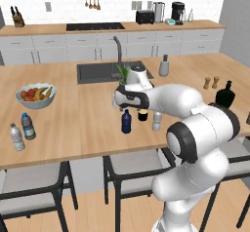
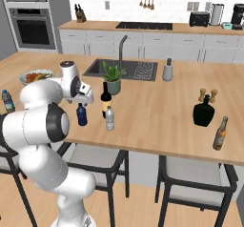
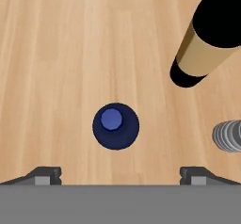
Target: Move the plastic bottles in the middle to the plastics group, and the glass bottles in the middle to the glass group.
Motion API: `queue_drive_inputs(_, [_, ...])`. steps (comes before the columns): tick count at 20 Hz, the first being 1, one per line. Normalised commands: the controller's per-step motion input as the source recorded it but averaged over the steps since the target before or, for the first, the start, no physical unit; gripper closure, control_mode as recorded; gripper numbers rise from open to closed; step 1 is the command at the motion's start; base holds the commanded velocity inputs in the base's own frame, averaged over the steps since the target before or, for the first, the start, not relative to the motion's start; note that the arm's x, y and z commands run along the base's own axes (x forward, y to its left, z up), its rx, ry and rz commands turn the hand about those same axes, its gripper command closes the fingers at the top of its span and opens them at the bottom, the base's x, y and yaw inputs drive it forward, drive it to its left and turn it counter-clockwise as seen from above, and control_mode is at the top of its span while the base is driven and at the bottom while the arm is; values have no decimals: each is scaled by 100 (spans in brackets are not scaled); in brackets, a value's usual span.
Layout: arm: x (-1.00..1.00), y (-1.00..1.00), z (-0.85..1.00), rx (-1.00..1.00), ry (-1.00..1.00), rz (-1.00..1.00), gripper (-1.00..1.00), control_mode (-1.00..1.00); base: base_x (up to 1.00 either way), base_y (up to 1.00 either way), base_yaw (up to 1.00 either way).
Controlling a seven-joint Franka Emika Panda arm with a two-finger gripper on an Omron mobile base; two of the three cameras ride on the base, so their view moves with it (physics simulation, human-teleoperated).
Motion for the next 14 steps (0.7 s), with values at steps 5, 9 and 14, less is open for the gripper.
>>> queue_drive_inputs(5, [0,3,-26,0,0,0,-100,-100,0,0,0])
queue_drive_inputs(9, [0,6,-20,0,0,2,-100,-100,0,0,0])
queue_drive_inputs(14, [0,1,-13,0,0,1,-100,-100,0,0,0])
